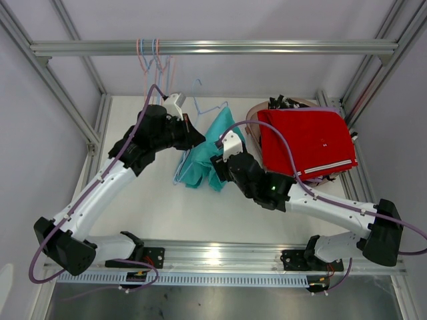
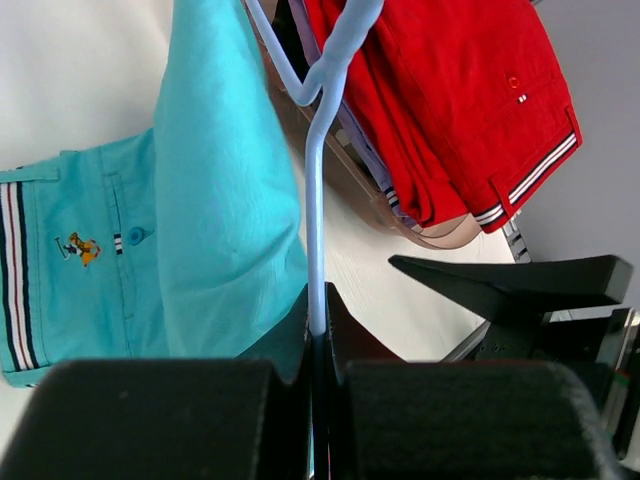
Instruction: Remove the trousers from the hanger
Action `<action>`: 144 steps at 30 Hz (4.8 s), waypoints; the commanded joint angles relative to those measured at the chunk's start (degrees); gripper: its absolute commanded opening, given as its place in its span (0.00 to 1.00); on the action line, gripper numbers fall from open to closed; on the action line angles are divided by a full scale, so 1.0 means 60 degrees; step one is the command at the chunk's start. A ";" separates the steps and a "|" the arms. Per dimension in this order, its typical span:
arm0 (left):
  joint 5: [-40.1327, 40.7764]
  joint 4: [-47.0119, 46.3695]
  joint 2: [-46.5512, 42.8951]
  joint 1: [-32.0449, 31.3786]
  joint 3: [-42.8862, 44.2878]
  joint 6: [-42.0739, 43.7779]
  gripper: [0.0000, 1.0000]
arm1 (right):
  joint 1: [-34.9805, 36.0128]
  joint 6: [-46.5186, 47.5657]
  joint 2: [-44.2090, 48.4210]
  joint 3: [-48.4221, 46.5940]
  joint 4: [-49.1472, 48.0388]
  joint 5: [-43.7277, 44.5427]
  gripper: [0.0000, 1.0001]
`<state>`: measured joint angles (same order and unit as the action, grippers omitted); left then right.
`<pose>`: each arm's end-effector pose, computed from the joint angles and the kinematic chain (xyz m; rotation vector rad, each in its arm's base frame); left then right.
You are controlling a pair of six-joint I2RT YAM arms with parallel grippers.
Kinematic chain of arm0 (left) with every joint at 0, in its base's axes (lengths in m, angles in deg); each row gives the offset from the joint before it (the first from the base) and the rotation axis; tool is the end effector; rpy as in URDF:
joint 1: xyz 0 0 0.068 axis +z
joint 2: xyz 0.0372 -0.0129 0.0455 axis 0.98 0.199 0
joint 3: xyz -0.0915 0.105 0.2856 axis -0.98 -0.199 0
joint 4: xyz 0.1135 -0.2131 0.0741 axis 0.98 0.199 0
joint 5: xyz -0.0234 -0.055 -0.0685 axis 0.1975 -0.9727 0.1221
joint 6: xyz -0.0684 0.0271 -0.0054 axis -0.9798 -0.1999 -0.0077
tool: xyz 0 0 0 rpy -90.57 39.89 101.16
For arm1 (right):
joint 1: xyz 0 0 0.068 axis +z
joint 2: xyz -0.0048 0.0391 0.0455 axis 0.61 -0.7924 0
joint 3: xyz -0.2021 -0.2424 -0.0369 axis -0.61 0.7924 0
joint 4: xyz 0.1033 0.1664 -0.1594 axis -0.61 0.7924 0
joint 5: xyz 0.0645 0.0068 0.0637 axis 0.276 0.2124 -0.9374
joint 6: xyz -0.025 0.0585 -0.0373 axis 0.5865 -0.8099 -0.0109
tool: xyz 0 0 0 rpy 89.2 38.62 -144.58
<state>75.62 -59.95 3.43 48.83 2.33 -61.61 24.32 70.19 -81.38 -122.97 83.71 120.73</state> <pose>0.2282 -0.1472 0.4207 0.1828 2.0855 -0.8824 0.1692 0.2467 0.3683 -0.6163 1.7903 0.2015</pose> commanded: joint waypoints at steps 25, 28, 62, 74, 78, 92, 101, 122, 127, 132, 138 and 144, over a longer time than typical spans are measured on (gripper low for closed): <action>-0.0080 -0.0740 -0.0434 0.0129 0.0432 -0.0089 0.00 | 0.1357 0.0523 -0.2459 -0.1185 -0.2170 0.3032 0.69; -0.0138 -0.0725 -0.0405 0.0129 0.0447 -0.0104 0.00 | 0.1093 0.0802 -0.2473 -0.0877 -0.3121 0.3355 0.68; -0.0519 -0.0769 -0.0361 0.0217 0.0418 -0.0280 0.00 | -0.0621 -0.1056 -0.2635 0.1146 -0.6349 -0.0189 0.65; -0.0681 -0.0769 -0.0332 0.0232 0.0461 -0.0295 0.00 | -0.0680 -0.0766 -0.2883 0.0868 -0.6714 0.0380 0.56; -0.0666 -0.0755 -0.0317 0.0232 0.0432 -0.0295 0.00 | -0.0899 -0.0662 -0.3015 0.0575 -0.6949 0.0544 0.17; -0.0754 -0.0784 -0.0302 0.0466 0.0418 -0.0353 0.00 | -0.1397 -0.0443 -0.2152 0.0076 -0.6012 0.0177 0.00; -0.0681 -0.0769 -0.0258 0.0481 0.0388 -0.0338 0.01 | -0.1617 -0.0296 -0.1112 0.0164 -0.5354 0.0382 0.00; -0.0578 -0.0755 -0.0273 0.0496 0.0403 -0.0324 0.00 | -0.2598 -0.0194 0.0807 0.0691 -0.4020 0.0397 0.00; -0.0563 -0.0755 -0.0258 0.0510 0.0374 -0.0324 0.00 | -0.3051 -0.0077 0.1304 0.0560 -0.3596 0.0324 0.00; -0.0578 -0.0769 -0.0229 0.0510 0.0374 -0.0324 0.00 | -0.3828 0.0011 0.1803 0.0121 -0.2805 0.0148 0.00; -0.0564 -0.0755 -0.0229 0.0510 0.0388 -0.0324 0.00 | -0.5204 -0.0076 0.2272 -0.0728 -0.1721 -0.0466 0.00; -0.0563 -0.0755 -0.0229 0.0510 0.0359 -0.0324 0.00 | -0.6903 -0.0559 0.2740 -0.1096 -0.0768 -0.1228 0.00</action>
<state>71.12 -63.34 3.43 50.91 2.33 -64.83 -10.67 68.31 -68.81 -125.88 78.90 109.23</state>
